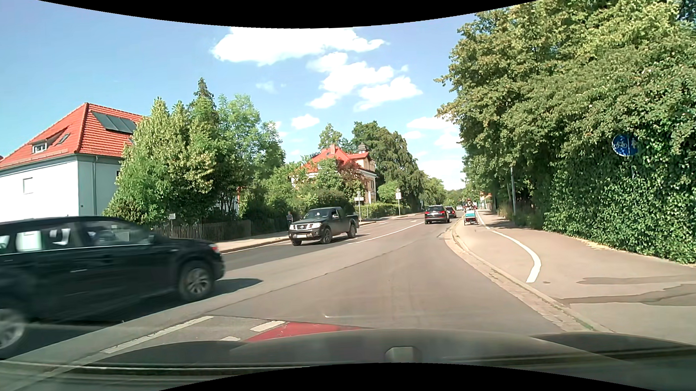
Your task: Follow the waypoints while adhering to traffic rules and regulations
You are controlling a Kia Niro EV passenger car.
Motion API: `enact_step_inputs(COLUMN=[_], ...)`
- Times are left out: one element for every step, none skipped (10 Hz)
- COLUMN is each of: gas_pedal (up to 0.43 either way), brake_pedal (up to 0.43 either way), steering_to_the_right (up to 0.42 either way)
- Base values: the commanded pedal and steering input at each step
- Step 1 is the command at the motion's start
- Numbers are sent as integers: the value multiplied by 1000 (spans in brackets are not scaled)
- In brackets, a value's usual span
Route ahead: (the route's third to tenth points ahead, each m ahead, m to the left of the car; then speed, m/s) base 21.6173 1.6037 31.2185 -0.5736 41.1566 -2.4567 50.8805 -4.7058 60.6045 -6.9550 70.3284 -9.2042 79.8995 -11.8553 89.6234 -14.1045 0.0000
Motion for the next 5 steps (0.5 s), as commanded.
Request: enact_step_inputs(gas_pedal=[0,0,0,0,0], brake_pedal=[634,634,634,634,634], steering_to_the_right=[31,31,31,31,31])
